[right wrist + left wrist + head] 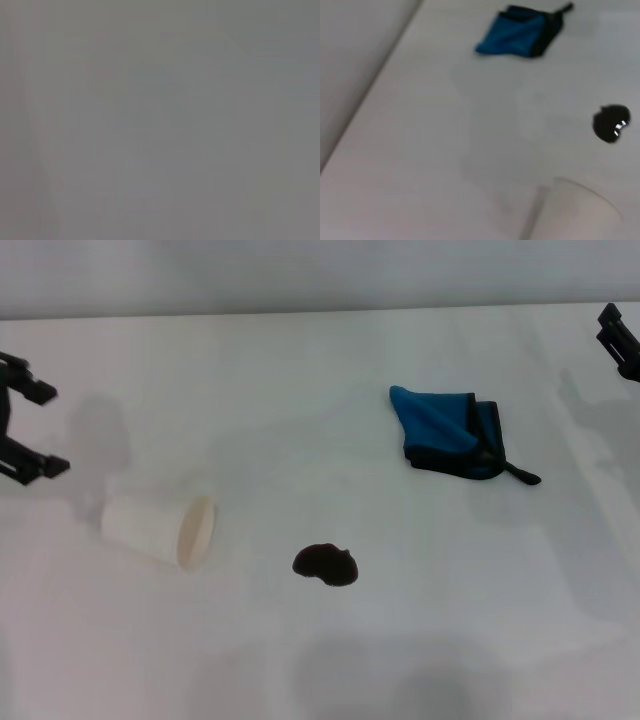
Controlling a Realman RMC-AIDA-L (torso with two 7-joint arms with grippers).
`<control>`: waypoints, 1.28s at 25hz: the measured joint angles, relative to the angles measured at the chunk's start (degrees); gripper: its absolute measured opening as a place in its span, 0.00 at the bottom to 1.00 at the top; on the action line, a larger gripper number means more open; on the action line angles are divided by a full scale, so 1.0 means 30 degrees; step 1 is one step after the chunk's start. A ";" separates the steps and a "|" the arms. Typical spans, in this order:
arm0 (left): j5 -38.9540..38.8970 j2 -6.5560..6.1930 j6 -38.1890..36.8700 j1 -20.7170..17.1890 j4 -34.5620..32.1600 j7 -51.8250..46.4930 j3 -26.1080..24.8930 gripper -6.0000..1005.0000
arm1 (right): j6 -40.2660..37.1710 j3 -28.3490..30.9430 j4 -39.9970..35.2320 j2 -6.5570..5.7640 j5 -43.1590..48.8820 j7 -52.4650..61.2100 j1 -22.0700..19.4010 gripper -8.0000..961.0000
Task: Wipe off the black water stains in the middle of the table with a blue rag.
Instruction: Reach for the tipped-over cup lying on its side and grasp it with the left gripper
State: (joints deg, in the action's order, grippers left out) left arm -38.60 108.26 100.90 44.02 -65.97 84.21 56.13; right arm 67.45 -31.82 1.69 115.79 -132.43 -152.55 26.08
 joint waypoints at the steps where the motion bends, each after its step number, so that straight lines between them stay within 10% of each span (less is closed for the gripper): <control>1: 0.0091 0.0072 0.0077 0.0055 -0.0109 0.0028 0.0398 0.87 | -0.0002 -0.0001 0.0044 0.0001 0.0003 0.0003 0.0008 0.89; 24: 0.3057 0.3189 -0.3156 -0.1232 -0.0704 0.6637 0.2712 0.87 | -0.0023 -0.0131 -0.0080 0.0007 0.0047 0.1720 0.0068 0.88; 32: 0.3188 0.3342 -0.4456 -0.1375 0.0431 0.6766 0.3530 0.87 | 0.0137 -0.0102 0.0110 0.0042 0.0098 0.1780 0.0150 0.88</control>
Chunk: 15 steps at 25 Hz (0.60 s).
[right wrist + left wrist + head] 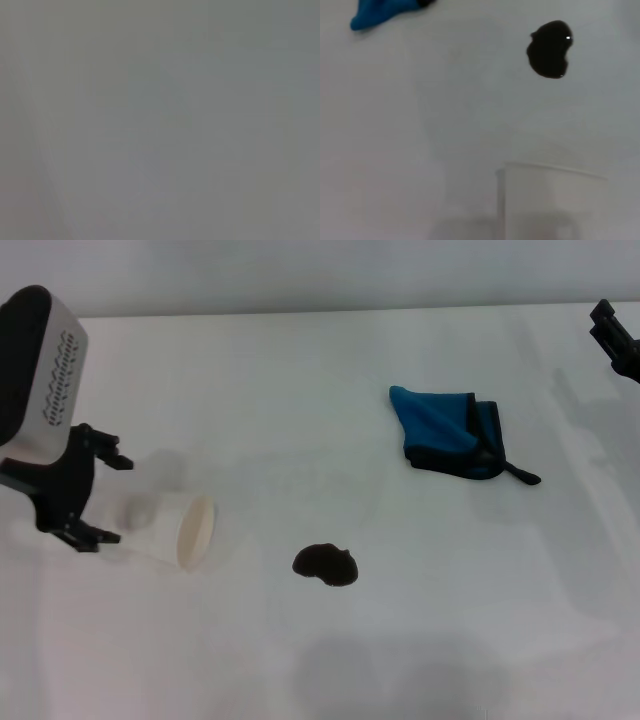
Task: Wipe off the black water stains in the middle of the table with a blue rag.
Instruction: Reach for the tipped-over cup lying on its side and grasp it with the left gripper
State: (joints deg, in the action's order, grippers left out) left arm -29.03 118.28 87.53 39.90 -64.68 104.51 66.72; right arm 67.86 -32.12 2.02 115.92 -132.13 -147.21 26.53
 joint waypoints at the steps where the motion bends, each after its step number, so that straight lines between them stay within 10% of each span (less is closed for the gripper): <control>1: -0.0348 0.0012 -0.0352 -0.0023 0.0300 0.0051 0.0005 0.87 | -0.0009 0.0021 0.0015 0.0002 0.0004 0.0000 0.0000 0.88; 15: -0.1415 0.0052 -0.3107 0.0096 0.3524 0.1748 0.0223 0.87 | 0.0024 -0.0096 0.0228 0.0032 0.0013 -0.0002 -0.0143 0.88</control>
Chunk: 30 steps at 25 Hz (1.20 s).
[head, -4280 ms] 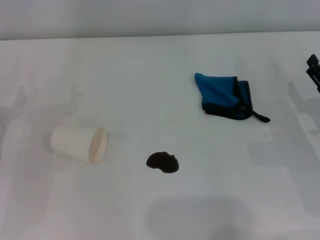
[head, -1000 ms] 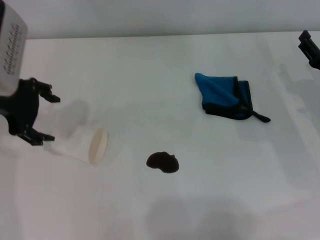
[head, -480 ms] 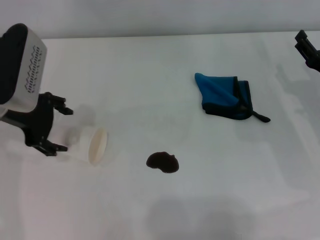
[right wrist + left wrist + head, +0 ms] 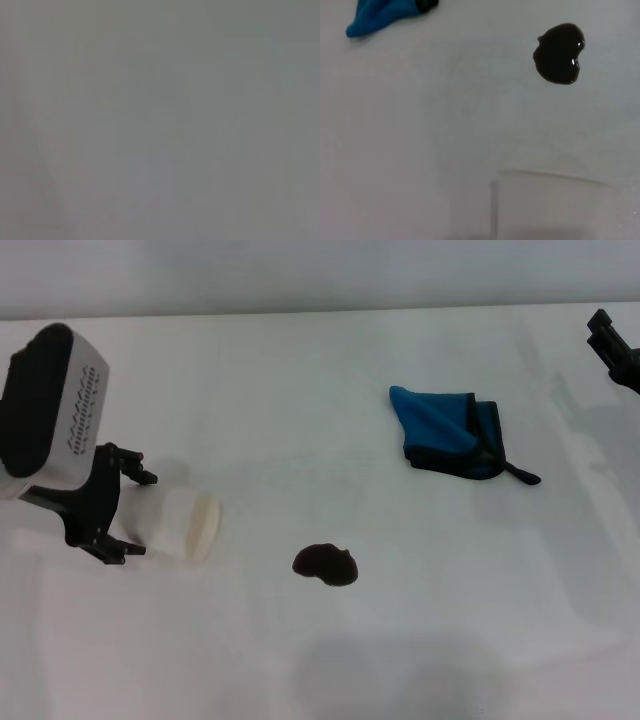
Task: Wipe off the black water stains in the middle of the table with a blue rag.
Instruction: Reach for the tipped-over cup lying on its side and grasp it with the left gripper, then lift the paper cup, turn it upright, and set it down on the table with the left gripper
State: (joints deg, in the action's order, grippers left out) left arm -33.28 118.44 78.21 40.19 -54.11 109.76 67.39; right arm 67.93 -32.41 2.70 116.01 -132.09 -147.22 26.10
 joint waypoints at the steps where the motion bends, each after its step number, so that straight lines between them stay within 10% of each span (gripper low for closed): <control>1: -0.0012 0.0003 -0.0197 0.0025 0.0234 0.0086 0.0004 0.87 | 0.0001 -0.0001 0.0003 0.0000 -0.0001 0.0001 -0.0001 0.88; 30: -0.1584 0.0174 -0.1345 -0.0202 0.1364 0.1009 -0.0004 0.84 | 0.0063 -0.0036 -0.0021 -0.0030 0.0026 0.0030 0.0032 0.88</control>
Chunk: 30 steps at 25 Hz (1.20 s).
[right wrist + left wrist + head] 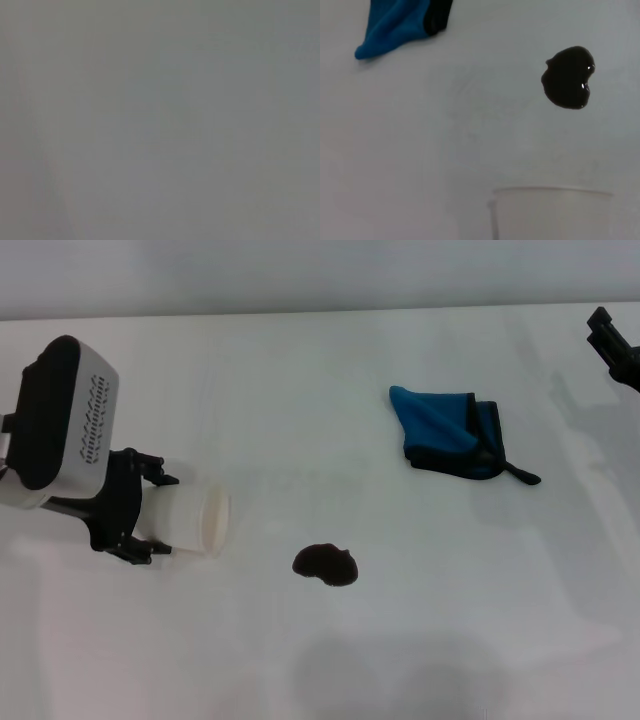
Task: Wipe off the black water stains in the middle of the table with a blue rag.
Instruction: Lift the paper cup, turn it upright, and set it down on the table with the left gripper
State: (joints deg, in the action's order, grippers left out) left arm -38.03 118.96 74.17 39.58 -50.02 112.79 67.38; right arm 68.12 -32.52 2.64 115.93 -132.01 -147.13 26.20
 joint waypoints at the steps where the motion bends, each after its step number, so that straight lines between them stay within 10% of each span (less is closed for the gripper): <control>1: -0.0082 -0.0001 -0.0044 -0.0041 0.0002 0.0003 -0.0002 0.84 | 0.0006 0.0001 -0.0007 0.0000 0.0000 0.0000 -0.0016 0.88; 18: -0.7012 -0.0004 -0.2741 -0.2426 -0.0496 -0.0579 -0.0194 0.78 | 0.0179 -0.0031 -0.0137 -0.0061 0.0001 0.0000 0.0065 0.87; 30: -2.2642 0.0071 -0.5127 -0.6138 0.3528 0.5406 -0.0129 0.77 | 0.0172 0.0144 -0.0211 -0.0056 -0.0029 0.0000 0.0114 0.87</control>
State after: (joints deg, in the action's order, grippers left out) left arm -105.96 119.18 58.79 21.17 -39.43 129.00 66.99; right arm 68.64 -32.08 2.01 115.76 -132.10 -147.13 26.54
